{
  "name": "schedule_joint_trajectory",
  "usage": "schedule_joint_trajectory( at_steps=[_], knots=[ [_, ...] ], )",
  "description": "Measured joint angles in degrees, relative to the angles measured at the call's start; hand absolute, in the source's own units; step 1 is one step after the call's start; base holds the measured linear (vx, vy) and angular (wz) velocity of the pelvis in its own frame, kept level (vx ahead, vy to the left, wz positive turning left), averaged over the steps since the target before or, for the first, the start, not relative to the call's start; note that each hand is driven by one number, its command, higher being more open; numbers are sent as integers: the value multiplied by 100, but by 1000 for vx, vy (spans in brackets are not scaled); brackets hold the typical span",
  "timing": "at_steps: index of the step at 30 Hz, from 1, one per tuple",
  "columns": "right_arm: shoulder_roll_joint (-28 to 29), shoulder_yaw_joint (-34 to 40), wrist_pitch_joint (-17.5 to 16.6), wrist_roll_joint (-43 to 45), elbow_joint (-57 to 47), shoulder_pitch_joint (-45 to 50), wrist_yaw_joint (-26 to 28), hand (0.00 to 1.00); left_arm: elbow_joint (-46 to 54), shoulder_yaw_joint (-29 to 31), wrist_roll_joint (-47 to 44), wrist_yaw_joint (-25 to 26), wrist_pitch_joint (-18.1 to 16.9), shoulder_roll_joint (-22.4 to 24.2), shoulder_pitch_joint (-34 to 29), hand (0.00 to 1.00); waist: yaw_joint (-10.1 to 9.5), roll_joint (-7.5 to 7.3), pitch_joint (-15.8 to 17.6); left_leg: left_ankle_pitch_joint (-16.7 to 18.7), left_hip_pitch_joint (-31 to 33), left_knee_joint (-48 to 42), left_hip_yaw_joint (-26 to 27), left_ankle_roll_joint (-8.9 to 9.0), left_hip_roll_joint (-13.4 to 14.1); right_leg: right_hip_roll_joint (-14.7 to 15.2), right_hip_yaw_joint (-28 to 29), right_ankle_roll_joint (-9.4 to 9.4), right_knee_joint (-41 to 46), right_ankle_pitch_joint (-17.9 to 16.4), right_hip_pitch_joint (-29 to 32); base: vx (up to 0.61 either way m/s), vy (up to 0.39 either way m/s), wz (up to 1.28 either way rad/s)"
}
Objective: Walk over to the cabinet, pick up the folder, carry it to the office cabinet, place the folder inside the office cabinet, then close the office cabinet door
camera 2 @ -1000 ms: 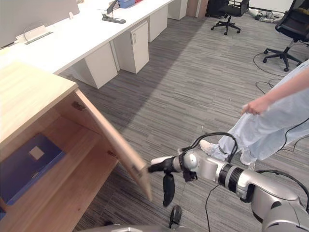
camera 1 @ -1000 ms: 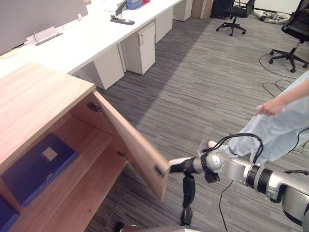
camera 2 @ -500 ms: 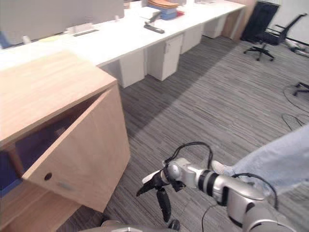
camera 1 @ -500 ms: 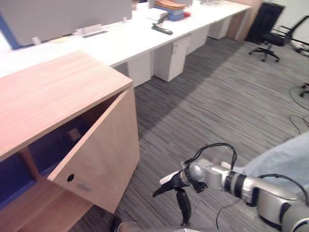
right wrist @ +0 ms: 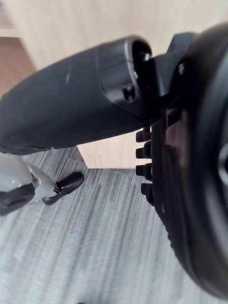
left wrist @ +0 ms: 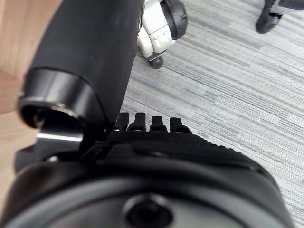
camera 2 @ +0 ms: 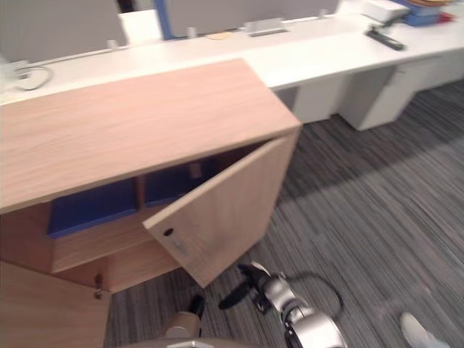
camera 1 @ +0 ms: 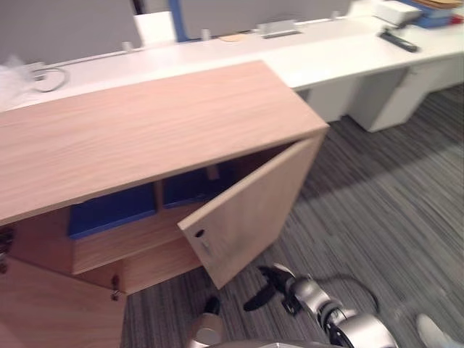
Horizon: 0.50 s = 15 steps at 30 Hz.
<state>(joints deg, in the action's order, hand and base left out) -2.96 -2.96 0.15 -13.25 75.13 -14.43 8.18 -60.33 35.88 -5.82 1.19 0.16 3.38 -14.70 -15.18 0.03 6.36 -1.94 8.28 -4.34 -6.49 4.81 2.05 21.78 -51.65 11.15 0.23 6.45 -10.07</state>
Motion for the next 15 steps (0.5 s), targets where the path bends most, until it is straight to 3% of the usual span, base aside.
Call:
schedule_joint_trajectory(
  at_steps=[1,2,3,4,5,6,7,9,10,11,12,13,15],
  knots=[
    [-143,501,103,6,81,365,-89,100,-2,-191,-43,3,4,-55,-69,100,114,36,-83,-62,2,16,-315,-83,-332,391,-146,-60,455,-181,-103,396,295,185],
    [-305,909,165,62,69,769,-154,100,-8,-381,-89,14,12,-144,-113,100,186,137,-208,-108,67,-11,-724,-143,-620,747,164,-405,1144,-329,-82,389,299,194],
    [-386,1104,173,184,58,970,-194,100,-4,-451,-162,10,10,-187,-105,100,291,200,-257,-138,75,-18,-961,-188,-724,921,518,-577,1614,-372,-7,281,219,199],
    [-462,1482,131,440,-92,1255,-306,100,20,-608,-290,19,-25,-213,-26,100,369,346,-343,-162,104,-35,-1371,-211,-821,967,1852,-652,2325,-826,325,118,26,183],
    [-412,1700,73,716,-354,1282,-351,100,47,-638,-387,42,-48,-323,111,100,462,361,-358,-177,128,-79,-1691,-186,-862,564,3200,-513,2450,-1537,530,65,-18,162],
    [-376,1712,54,856,-444,1288,-389,100,46,-667,-412,72,-61,-396,216,100,496,331,-358,-174,131,-109,-1837,-163,-883,372,3698,-420,2442,-1745,576,57,-142,139],
    [-268,1691,17,1064,-532,1292,-395,100,126,-664,-490,139,-76,-489,399,100,536,205,-369,-146,167,-206,-2077,-71,-951,98,4350,-236,2368,-1997,627,10,-155,120],
    [14,1405,-30,1266,-569,1323,-401,100,661,-489,-489,232,-98,-474,517,100,603,-133,-406,-3,264,-351,-2311,129,-1042,8,4287,36,2109,-2165,667,-73,-255,94],
    [72,1229,-27,1335,-570,1343,-397,100,815,-414,-483,250,-102,-435,532,100,596,-225,-466,117,320,-400,-2283,173,-990,-55,4185,97,1995,-2270,605,-149,-348,34],
    [209,935,-29,1336,-580,1368,-380,100,1063,-258,-475,292,-113,-289,570,100,615,-229,-514,224,516,-600,-1921,293,-652,-302,3933,48,1611,-2450,432,-144,-372,9],
    [304,819,-13,1323,-598,1374,-348,100,1140,-222,-368,337,-106,-117,626,100,627,-97,-442,263,565,-763,-1731,368,-295,-639,3859,-9,1545,-2474,317,-126,-367,3],
    [320,811,90,1313,-663,1361,-324,100,1207,-228,-298,343,-103,-28,620,100,611,-63,-410,253,574,-772,-1600,352,-127,-769,3851,-53,1585,-2496,316,-118,-392,21],
    [308,865,127,1284,-832,1370,-319,100,1298,-371,-118,235,-11,119,653,100,792,-34,-319,51,828,-1180,-515,-183,472,-1023,3391,-228,1646,-2590,56,-71,-340,75]
  ],
)
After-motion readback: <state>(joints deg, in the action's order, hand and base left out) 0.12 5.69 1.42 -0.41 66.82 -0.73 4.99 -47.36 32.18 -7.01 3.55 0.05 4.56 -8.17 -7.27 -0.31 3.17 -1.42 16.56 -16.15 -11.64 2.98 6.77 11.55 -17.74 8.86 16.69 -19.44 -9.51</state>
